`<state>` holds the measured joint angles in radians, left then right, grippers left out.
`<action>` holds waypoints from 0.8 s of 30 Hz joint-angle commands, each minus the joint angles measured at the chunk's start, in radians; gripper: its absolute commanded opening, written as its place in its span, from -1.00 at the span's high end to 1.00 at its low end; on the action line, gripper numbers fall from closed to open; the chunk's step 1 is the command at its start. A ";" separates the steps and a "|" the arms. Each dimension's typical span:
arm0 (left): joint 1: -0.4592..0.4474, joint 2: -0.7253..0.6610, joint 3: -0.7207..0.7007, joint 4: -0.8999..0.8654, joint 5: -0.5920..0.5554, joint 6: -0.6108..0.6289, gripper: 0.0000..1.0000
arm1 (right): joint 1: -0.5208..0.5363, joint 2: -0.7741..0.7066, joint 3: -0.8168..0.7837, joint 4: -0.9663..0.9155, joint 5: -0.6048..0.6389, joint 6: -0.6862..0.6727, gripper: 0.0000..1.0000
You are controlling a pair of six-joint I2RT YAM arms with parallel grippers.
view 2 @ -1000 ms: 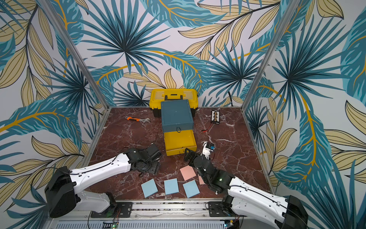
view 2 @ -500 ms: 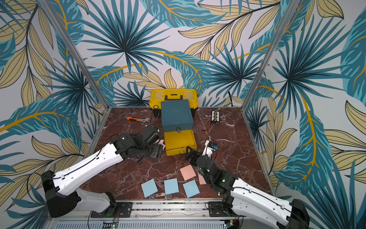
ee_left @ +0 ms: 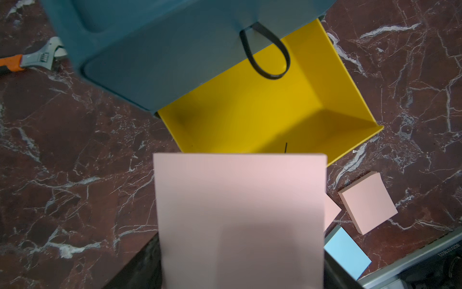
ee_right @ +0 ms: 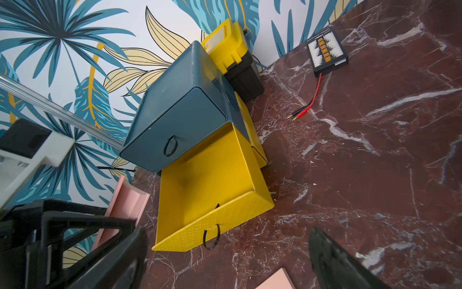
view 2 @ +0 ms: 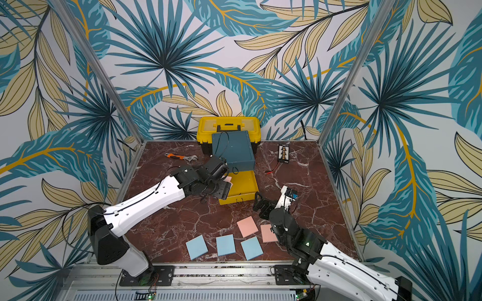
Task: Please put the sticky notes in the drawer by color
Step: Place the sticky notes in the drawer.
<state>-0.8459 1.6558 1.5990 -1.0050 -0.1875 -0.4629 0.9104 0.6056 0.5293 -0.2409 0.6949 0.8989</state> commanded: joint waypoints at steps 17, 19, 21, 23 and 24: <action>0.070 0.131 0.054 0.126 0.064 0.038 -0.61 | -0.003 -0.067 -0.005 -0.130 0.059 -0.024 -0.99; 0.070 0.140 0.056 0.130 0.068 0.040 -0.62 | -0.004 -0.066 -0.003 -0.133 0.063 -0.026 -0.99; 0.070 0.149 0.060 0.134 0.071 0.040 -0.63 | -0.003 -0.069 -0.005 -0.135 0.065 -0.025 -0.99; 0.071 0.154 0.059 0.141 0.072 0.039 -0.65 | -0.004 -0.068 -0.003 -0.140 0.063 -0.022 -0.99; 0.071 0.159 0.059 0.143 0.072 0.040 -0.66 | -0.004 -0.069 -0.005 -0.142 0.063 -0.019 -0.99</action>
<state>-0.7773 1.8053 1.6268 -0.8959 -0.1226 -0.4343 0.9096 0.5388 0.5293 -0.3504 0.7364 0.8894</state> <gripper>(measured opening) 0.829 0.994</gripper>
